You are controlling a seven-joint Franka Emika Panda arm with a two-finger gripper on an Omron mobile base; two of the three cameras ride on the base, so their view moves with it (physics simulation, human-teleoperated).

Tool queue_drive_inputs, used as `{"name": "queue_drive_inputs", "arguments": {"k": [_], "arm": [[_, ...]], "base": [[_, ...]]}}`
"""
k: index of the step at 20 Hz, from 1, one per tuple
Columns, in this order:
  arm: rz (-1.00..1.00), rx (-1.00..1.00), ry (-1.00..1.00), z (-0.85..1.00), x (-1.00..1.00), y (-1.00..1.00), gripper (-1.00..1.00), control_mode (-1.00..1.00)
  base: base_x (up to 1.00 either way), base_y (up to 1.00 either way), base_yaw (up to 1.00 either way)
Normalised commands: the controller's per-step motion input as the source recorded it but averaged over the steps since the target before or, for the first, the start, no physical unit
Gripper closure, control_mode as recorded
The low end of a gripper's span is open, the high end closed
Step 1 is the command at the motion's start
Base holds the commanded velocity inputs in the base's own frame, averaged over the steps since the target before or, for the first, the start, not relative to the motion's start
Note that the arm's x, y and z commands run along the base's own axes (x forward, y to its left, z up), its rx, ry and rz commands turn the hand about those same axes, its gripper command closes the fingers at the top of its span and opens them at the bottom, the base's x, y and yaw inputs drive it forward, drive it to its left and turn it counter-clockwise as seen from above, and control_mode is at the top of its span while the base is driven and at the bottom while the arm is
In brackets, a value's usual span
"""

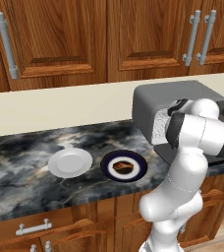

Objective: Open the toaster oven door. Place the bread on the bottom rack in the toaster oven and place the chicken drumstick on the top rack.

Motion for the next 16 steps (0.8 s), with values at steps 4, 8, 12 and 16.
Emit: {"name": "queue_drive_inputs", "arguments": {"k": [4,8,12,16], "arm": [[0.0,0.0,-0.03,-0.05,0.14,0.05,-1.0,-1.0],[0.0,0.0,-0.06,-0.03,0.19,0.1,-1.0,-1.0],[0.0,0.0,-0.05,0.03,0.09,0.03,-1.0,-1.0],[0.0,0.0,-0.05,0.08,0.0,0.0,-1.0,-1.0]], "base": [[0.0,0.0,0.0],[0.0,0.0,0.0],[0.0,0.0,0.0],[0.0,0.0,0.0]]}}
